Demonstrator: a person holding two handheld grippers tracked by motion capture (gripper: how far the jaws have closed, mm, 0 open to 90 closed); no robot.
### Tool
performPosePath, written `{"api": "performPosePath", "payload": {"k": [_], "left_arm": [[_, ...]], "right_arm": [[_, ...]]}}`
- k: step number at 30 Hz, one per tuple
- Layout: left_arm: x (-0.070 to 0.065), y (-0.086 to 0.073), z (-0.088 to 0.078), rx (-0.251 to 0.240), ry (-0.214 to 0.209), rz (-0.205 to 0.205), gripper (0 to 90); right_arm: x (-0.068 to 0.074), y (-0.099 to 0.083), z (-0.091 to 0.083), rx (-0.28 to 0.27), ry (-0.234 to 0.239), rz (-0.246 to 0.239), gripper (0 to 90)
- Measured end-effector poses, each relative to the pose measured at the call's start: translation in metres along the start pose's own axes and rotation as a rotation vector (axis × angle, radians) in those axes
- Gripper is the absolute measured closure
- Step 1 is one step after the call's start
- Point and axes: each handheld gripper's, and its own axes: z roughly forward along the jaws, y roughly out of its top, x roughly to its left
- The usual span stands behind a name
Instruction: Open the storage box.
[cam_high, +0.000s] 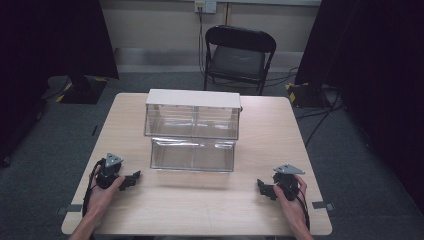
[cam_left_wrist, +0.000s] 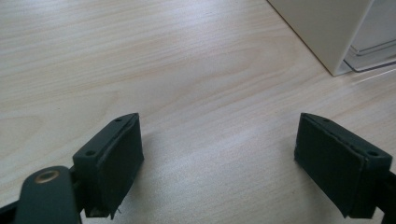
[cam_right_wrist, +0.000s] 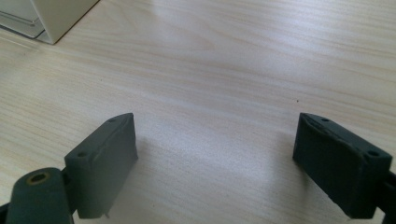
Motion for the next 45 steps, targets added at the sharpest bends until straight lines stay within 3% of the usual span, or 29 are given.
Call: {"api": "performPosePath", "payload": {"k": [13,15,16,19,22,27,31,36,38,40,41,42,45], "left_arm": [[0.000,0.000,-0.001,0.005,0.007,0.000,14.9],[0.000,0.002,-0.002,0.030,0.000,-0.002,15.8],[0.001,0.004,-0.004,0.049,-0.015,-0.010,16.1],[0.003,0.004,-0.007,0.042,-0.052,-0.035,20.4],[-0.002,0.008,-0.014,-0.003,-0.088,-0.033,21.7],[-0.013,0.012,-0.022,-0.058,-0.120,0.006,22.0],[-0.021,0.016,-0.023,-0.094,-0.142,0.007,22.9],[-0.030,0.018,-0.023,-0.090,-0.185,0.042,22.6],[-0.036,0.020,-0.025,-0.092,-0.238,0.041,21.3],[-0.040,0.022,-0.026,-0.096,-0.259,0.049,20.0],[-0.040,0.022,-0.026,-0.096,-0.259,0.049,20.0],[-0.043,0.023,-0.026,-0.093,-0.247,0.078,20.0],[-0.046,0.025,-0.024,-0.092,-0.259,0.081,20.0]], "right_arm": [[0.000,-0.001,0.000,-0.007,-0.001,0.000,12.4],[0.000,-0.001,0.000,-0.007,-0.001,0.000,12.3],[0.000,-0.001,0.000,-0.004,-0.004,0.001,11.2],[0.000,-0.001,0.000,-0.004,-0.004,0.002,11.1],[0.000,-0.001,0.001,-0.003,0.002,-0.002,10.7],[0.000,-0.001,0.001,-0.003,0.001,-0.002,10.6],[0.000,-0.001,0.001,-0.003,0.002,-0.001,10.6],[0.000,-0.001,0.001,-0.003,0.002,-0.001,10.6],[0.000,-0.001,0.001,-0.003,0.001,-0.002,10.6],[0.000,-0.001,0.001,-0.003,0.001,-0.002,10.6],[0.000,-0.001,0.001,-0.003,0.001,-0.002,10.6],[0.000,-0.001,0.001,-0.003,0.001,-0.002,10.6],[0.000,-0.001,0.001,-0.003,0.001,-0.002,10.6]]}}
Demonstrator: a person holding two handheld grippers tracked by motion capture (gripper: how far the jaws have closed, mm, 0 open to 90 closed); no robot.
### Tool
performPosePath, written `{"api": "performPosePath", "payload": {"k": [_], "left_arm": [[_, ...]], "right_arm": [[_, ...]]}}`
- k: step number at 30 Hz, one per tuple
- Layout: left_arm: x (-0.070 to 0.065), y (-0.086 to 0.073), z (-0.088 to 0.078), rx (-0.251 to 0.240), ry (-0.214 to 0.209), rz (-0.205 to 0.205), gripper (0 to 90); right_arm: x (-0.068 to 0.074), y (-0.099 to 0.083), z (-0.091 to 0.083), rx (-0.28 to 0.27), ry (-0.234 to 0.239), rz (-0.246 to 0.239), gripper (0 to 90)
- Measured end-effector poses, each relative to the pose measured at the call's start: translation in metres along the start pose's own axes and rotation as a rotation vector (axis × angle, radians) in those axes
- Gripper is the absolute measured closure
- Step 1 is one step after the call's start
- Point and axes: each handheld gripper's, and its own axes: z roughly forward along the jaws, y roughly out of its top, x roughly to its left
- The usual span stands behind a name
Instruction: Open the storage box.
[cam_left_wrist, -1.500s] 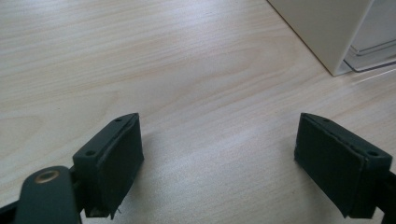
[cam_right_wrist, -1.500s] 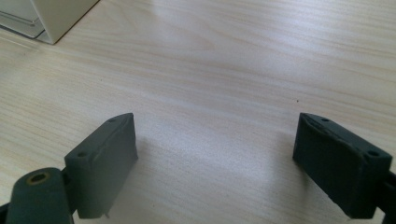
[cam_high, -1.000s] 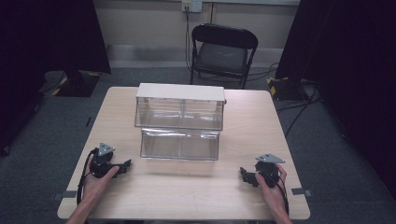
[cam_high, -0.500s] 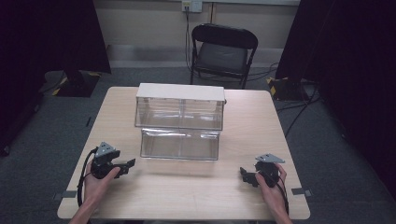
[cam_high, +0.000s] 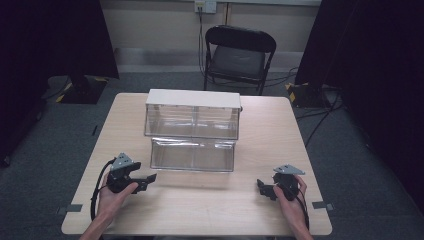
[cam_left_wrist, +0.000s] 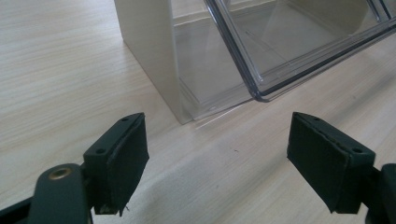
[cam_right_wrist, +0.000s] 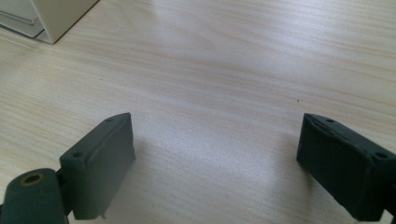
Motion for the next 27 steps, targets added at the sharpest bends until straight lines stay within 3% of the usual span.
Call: {"api": "performPosePath", "payload": {"k": [8,14,15,27], "left_arm": [[-0.003,0.004,0.004,0.001,-0.007,-0.011,20.5],[-0.009,0.008,0.008,-0.010,-0.004,-0.007,20.8],[-0.011,0.009,0.010,-0.009,0.003,0.011,21.0],[-0.008,0.013,0.016,-0.013,-0.005,-0.005,20.2]], "right_arm": [[0.000,0.000,0.000,0.000,-0.002,0.001,10.5],[0.000,0.000,0.000,0.000,-0.002,0.000,10.5],[0.000,0.000,0.000,0.000,-0.002,0.000,10.5],[0.000,0.000,0.000,0.001,-0.003,0.000,10.4]]}}
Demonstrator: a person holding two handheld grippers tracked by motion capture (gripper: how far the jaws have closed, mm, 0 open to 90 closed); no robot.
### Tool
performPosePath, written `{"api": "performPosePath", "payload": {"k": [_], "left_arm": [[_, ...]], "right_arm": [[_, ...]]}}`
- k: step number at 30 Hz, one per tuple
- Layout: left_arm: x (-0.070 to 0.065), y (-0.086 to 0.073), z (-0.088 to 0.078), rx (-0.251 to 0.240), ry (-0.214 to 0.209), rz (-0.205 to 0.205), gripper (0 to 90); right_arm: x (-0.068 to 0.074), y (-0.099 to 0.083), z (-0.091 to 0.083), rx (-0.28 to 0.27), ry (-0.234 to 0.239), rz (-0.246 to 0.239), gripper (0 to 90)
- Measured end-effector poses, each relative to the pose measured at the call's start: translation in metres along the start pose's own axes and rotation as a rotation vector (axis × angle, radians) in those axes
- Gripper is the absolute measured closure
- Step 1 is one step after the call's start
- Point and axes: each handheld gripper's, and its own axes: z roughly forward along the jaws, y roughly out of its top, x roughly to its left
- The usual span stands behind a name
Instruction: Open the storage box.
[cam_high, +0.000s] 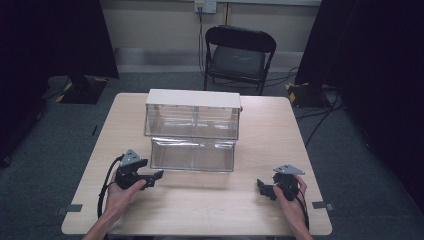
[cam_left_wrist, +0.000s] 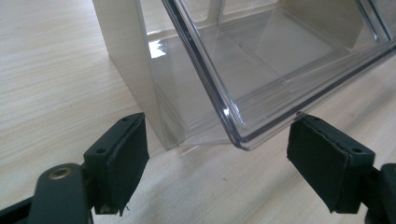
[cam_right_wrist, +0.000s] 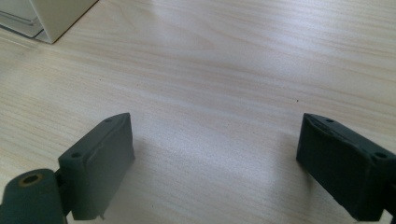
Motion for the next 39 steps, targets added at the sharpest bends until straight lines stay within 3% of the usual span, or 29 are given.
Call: {"api": "performPosePath", "payload": {"k": [12,25,27,28,39], "left_arm": [[0.000,0.000,0.000,-0.015,-0.029,-0.016,16.8],[-0.003,0.000,-0.001,-0.024,-0.040,0.000,23.2],[-0.003,0.001,-0.002,-0.034,-0.060,-0.001,21.9],[-0.004,0.002,-0.006,-0.064,-0.074,-0.012,21.4],[-0.001,0.004,-0.011,-0.105,-0.065,-0.042,21.5]], "right_arm": [[0.000,0.000,0.000,0.000,0.001,0.001,10.4],[0.000,0.000,0.000,0.000,0.000,0.001,10.4],[0.000,0.000,0.000,0.000,0.000,0.000,10.4],[0.000,0.000,0.000,0.000,0.000,0.001,10.4],[0.000,0.000,0.000,0.001,0.000,0.000,10.4]]}}
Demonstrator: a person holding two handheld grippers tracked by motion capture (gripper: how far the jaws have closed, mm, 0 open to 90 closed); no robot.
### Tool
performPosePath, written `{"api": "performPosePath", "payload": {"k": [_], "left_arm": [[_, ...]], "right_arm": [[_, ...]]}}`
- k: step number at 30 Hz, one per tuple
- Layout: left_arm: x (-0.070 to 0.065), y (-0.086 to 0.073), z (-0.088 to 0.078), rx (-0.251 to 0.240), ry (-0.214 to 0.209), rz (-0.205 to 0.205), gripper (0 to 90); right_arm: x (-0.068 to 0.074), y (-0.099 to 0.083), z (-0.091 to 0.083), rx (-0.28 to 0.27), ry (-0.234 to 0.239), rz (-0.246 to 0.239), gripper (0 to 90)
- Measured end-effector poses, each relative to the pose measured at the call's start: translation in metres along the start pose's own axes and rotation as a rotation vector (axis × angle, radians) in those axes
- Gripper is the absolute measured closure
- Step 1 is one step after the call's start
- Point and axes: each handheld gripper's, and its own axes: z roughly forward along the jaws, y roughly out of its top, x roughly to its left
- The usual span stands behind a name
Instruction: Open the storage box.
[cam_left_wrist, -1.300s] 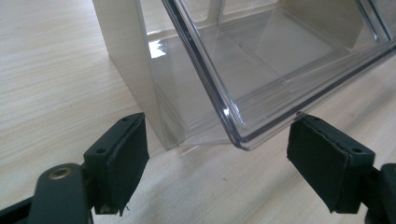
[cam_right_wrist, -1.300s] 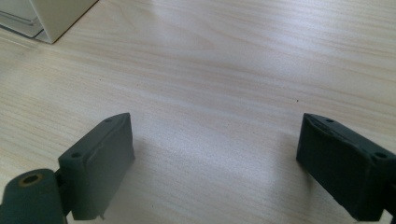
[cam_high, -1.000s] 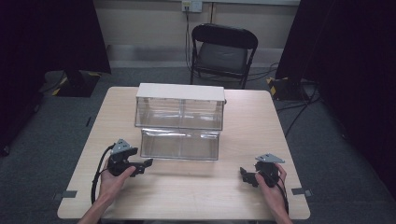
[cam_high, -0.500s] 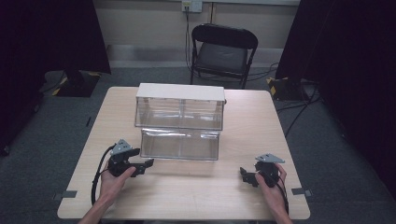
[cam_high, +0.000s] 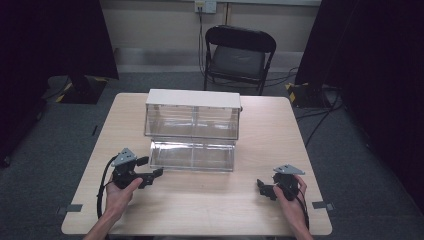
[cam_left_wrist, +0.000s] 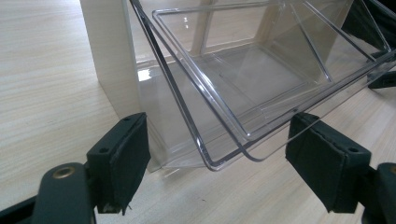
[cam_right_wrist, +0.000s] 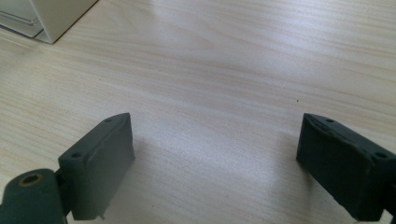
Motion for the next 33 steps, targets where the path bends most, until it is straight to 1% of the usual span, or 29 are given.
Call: {"api": "performPosePath", "payload": {"k": [4,5,6,8,11,13,16,17,21,22,28,32,33], "left_arm": [[0.000,0.001,0.001,0.008,0.008,0.011,21.3],[0.000,0.001,0.001,0.013,0.011,0.021,21.2],[-0.001,0.002,0.001,0.017,0.013,0.019,21.1],[-0.001,0.003,0.000,0.020,0.019,0.037,20.0],[-0.001,0.004,0.001,0.023,0.022,0.043,19.9],[-0.002,0.004,0.003,0.043,0.025,0.053,18.8],[-0.003,0.005,0.004,0.047,0.027,0.057,16.9],[-0.004,0.007,0.004,0.043,0.029,0.067,16.2],[-0.007,0.009,0.006,0.050,0.027,0.072,15.8],[-0.007,0.010,0.006,0.049,0.029,0.084,15.8],[-0.008,0.011,0.007,0.051,0.026,0.087,15.5],[-0.008,0.011,0.008,0.041,0.026,0.085,16.0],[-0.008,0.012,0.009,0.043,0.028,0.091,15.9]], "right_arm": [[0.000,0.000,0.000,0.000,0.000,0.000,10.4],[0.000,0.000,0.000,0.000,0.000,0.000,10.4],[0.000,0.000,0.000,0.000,0.000,0.000,10.5],[0.000,0.000,0.000,0.000,0.000,0.000,10.4],[0.000,0.000,0.000,0.000,0.000,0.000,10.4],[0.000,0.000,0.000,0.000,0.000,0.000,10.4],[0.000,0.000,0.000,0.000,0.000,0.000,10.4],[0.000,0.000,0.000,0.000,0.000,-0.001,10.4],[0.000,0.000,0.000,0.000,0.000,-0.001,10.4],[0.000,0.000,0.000,0.000,0.000,0.000,10.4],[0.000,0.000,0.000,0.000,0.000,0.000,10.4],[0.000,0.000,0.000,0.000,0.000,0.000,10.4],[0.000,0.000,0.000,0.000,-0.001,-0.001,10.4]]}}
